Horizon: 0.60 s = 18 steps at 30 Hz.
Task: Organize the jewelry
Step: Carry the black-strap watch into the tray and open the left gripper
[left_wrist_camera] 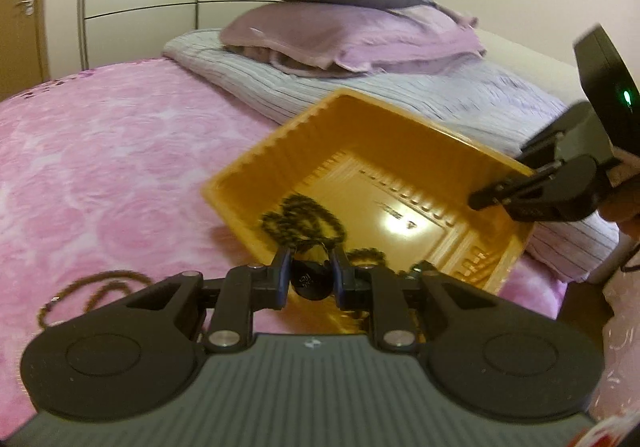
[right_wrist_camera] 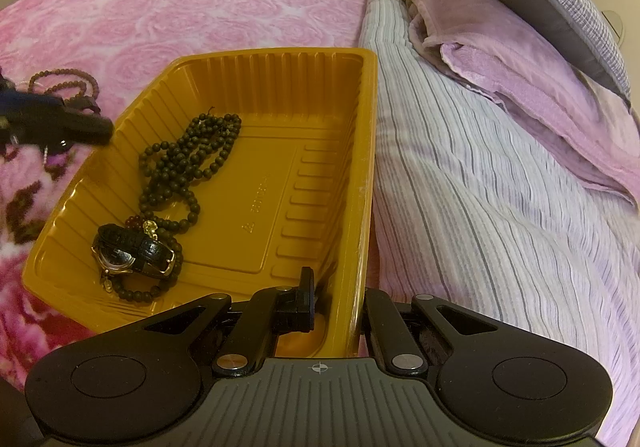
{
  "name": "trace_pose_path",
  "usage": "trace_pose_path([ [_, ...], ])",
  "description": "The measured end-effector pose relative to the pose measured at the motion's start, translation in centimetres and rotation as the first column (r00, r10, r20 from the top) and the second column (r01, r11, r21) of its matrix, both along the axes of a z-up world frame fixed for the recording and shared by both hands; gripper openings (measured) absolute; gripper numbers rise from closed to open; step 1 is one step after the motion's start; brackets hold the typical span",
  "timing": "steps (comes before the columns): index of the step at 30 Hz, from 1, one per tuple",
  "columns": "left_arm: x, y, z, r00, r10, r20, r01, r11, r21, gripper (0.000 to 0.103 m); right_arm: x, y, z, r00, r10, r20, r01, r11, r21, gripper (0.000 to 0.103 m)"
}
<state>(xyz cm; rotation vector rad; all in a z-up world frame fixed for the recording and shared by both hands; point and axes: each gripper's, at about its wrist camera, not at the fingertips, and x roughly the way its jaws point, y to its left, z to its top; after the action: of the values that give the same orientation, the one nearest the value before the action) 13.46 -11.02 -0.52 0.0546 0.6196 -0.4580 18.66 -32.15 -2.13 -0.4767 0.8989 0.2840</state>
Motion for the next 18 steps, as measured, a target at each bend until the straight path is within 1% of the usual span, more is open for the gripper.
trace_pose_path([
  [5, 0.2, -1.8, -1.0, 1.0, -0.021, -0.003, 0.021, 1.0, 0.007, 0.019, -0.1, 0.2, 0.1, 1.0, -0.001, -0.001, 0.001, 1.0, 0.001, 0.006],
  [18, 1.0, -3.0, -1.7, 1.0, -0.026, 0.009, 0.025, 1.0, 0.007, 0.019, -0.1, 0.1, 0.1, 1.0, -0.001, -0.001, 0.001, 1.0, 0.001, 0.006],
])
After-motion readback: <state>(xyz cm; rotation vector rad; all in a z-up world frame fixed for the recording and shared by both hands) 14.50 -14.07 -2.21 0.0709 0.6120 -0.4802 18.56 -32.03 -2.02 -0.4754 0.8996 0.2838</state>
